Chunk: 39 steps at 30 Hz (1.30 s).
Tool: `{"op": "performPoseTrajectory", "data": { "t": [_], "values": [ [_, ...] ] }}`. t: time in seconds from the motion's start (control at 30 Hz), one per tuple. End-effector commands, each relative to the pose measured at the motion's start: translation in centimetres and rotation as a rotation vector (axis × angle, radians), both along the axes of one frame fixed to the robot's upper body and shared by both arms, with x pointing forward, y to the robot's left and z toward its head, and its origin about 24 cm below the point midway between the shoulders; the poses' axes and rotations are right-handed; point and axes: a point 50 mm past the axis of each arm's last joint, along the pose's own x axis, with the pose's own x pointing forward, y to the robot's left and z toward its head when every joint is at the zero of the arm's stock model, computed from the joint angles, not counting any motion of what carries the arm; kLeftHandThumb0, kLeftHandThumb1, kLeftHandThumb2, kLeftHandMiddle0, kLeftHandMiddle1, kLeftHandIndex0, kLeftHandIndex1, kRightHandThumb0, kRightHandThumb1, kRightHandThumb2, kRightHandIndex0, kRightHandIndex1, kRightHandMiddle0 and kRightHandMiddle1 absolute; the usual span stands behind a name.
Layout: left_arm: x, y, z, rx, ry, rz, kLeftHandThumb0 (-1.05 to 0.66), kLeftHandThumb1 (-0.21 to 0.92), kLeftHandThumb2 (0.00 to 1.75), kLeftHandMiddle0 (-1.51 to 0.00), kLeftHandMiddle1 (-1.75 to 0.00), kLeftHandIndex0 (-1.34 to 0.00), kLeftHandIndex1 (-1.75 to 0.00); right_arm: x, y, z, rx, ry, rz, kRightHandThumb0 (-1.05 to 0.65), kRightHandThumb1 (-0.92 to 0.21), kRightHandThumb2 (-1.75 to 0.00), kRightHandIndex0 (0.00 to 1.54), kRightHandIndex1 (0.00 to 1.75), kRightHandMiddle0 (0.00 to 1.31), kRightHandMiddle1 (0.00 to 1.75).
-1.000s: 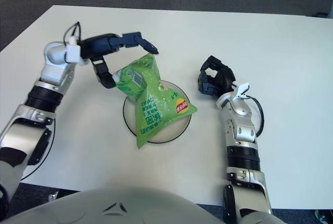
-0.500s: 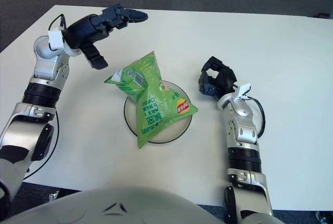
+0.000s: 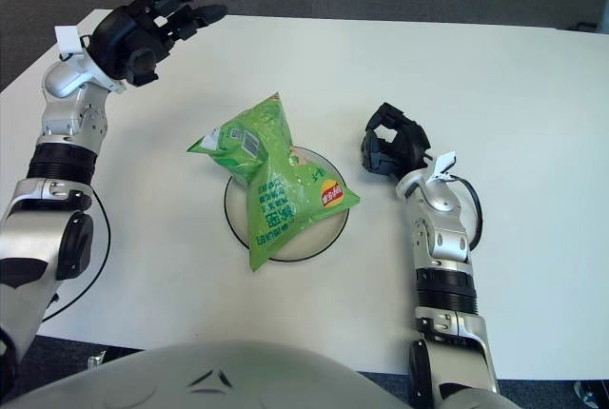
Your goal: Put the snack into the plate.
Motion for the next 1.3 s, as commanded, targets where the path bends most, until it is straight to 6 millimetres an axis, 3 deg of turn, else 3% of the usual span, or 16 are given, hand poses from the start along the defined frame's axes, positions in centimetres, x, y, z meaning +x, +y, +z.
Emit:
{"op": "performPoseTrajectory", "data": {
  "t": [0.0,0.17,0.23,0.4,0.6,0.73,0.8,0.97,1.07,1.27],
  "values": [
    [1.1,-0.8,-1.3,-0.171,0.148,0.031,-1.03,0.92,0.73,-0.09,-0.43,0.00,-0.44,-0.9,-0.1,-3.0,0.017,0.148,-0.004,-0.47,-0.34,-1.29,1.29,1.75,0.60,1.75],
    [1.1,-0.4,-5.2,-0.348,0.310,0.145,-0.94,0.92,0.79,-0.13,-0.54,0.00,-0.49,-0.9,-0.1,-3.0,0.011,0.153,0.000,-0.47,-0.36,-1.27,1.28,1.75,0.58,1.75],
    [0.7,-0.5,-6.1,-0.346,0.312,0.178,-0.93,0.92,0.80,-0.13,-0.56,0.00,-0.51,-0.9,-0.1,-3.0,0.009,0.153,0.000,-0.47,-0.36,-1.27,1.28,1.75,0.58,1.75],
    [-0.1,-0.2,-10.9,-0.309,0.431,0.257,-0.91,0.92,0.81,-0.16,-0.70,0.00,-0.56,-0.9,-0.2,-3.1,0.007,0.154,0.003,-0.46,-0.37,-1.26,1.28,1.75,0.57,1.75],
    [-0.4,-0.8,-14.0,-0.245,0.571,0.288,-0.91,0.92,0.84,-0.24,-0.90,0.00,-0.82,-0.9,-0.4,-3.1,0.007,0.157,0.000,-0.46,-0.37,-1.25,1.27,1.75,0.57,1.75],
    [-0.3,-0.8,-14.9,-0.149,0.614,0.367,-0.85,0.92,0.80,-0.37,-1.17,-0.02,-1.23,-0.9,-0.4,-3.1,0.005,0.156,0.002,-0.46,-0.38,-1.24,1.28,1.75,0.57,1.75],
    [-0.2,-0.8,-15.1,-0.126,0.621,0.404,-0.83,0.92,0.79,-0.41,-1.25,-0.04,-1.34,-0.9,-0.5,-3.1,0.004,0.155,0.001,-0.46,-0.38,-1.24,1.28,1.75,0.57,1.75],
    [0.1,-1.4,-15.3,-0.117,0.650,0.497,-0.68,0.92,0.74,-0.55,-1.61,-0.26,-1.67,-1.0,-0.6,-3.2,-0.002,0.154,-0.013,-0.47,-0.36,-1.26,1.30,1.75,0.58,1.75],
    [0.2,-1.8,-15.5,-0.116,0.669,0.552,-0.50,0.70,0.89,-0.71,-1.70,-0.36,-1.72,-1.1,-0.7,-3.2,-0.013,0.150,-0.030,-0.47,-0.36,-1.27,1.30,1.75,0.58,1.75],
    [0.2,-2.1,-15.8,-0.103,0.677,0.636,-0.44,0.52,1.07,-0.97,-1.74,-0.46,-1.74,-1.2,-0.8,-3.2,-0.009,0.141,-0.057,-0.47,-0.35,-1.27,1.31,1.75,0.58,1.75]
  ]
}}
